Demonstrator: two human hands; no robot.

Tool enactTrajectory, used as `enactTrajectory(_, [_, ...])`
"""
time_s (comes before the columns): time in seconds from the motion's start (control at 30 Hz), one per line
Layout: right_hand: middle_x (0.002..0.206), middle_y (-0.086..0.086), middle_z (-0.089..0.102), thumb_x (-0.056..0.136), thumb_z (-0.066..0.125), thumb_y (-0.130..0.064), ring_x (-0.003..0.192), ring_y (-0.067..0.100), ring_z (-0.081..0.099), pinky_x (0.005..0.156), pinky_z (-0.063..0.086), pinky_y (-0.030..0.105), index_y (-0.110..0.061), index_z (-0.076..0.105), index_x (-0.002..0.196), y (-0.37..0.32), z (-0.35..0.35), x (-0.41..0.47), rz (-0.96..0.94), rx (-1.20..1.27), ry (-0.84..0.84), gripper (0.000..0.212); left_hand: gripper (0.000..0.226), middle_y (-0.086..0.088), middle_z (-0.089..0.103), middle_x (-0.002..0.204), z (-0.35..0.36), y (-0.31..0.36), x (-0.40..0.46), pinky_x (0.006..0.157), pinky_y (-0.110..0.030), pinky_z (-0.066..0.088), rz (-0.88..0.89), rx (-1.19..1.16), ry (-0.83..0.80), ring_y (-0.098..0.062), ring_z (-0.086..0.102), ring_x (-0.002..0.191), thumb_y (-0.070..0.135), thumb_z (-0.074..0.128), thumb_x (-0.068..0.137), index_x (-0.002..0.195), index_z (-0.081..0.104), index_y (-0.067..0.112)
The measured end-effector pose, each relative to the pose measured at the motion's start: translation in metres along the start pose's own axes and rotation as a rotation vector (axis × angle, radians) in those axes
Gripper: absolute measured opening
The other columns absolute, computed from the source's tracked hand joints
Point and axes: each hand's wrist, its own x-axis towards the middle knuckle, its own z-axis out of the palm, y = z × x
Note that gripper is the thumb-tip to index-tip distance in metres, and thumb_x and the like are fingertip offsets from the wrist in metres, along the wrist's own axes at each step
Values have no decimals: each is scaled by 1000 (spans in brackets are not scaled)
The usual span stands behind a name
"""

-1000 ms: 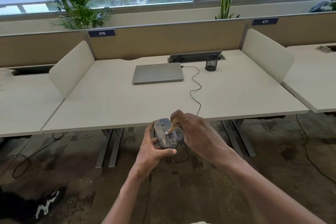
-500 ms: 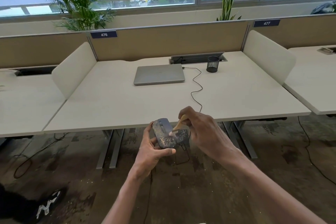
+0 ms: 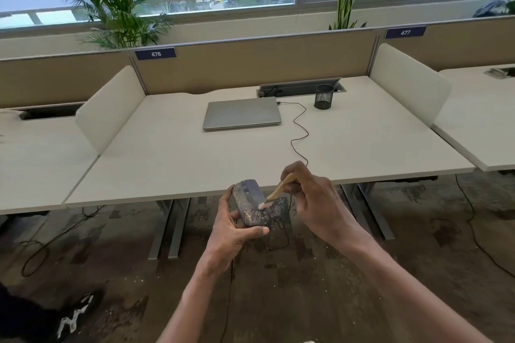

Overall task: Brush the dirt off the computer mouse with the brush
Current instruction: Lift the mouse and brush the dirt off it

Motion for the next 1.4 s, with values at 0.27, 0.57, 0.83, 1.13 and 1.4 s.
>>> enactTrajectory(0.27, [85,-3,64,93,58,8,73,3,62,63,44,4,-10,51,110,11,-4,12,-2,18,96,26,135,-11,65,132,1,-3,1,100,-43,59,-3,13,-17,-22,72,115,15,102,46,155,27,40])
enactTrajectory(0.57, [83,-7,62,91,52,14,78,3,66,67,50,10,-15,51,108,17,5,4,57,78,69,33,127,-11,66,130,-3,-4,3,92,-36,61,-9,20,-6,-20,73,114,5,97,52,153,28,41])
enactTrajectory(0.83, [85,-4,64,94,57,7,72,11,66,62,51,11,-6,52,111,11,6,41,-65,-9,91,22,131,-14,67,130,0,-1,7,99,-44,59,-13,51,-60,-24,74,114,5,100,55,155,25,43])
enactTrajectory(1.13, [77,0,59,93,56,5,58,14,53,50,43,19,-19,43,113,3,11,15,-92,-112,-80,33,128,-11,64,135,-4,-9,6,89,-29,61,-18,91,-32,-20,72,116,12,102,55,152,27,46])
enactTrajectory(1.4, [81,-2,62,90,61,8,63,16,59,55,53,30,-15,44,112,-4,16,40,-147,-141,-29,36,132,-15,63,139,1,-2,11,103,-56,55,-12,88,-60,-31,71,118,28,106,47,149,28,58])
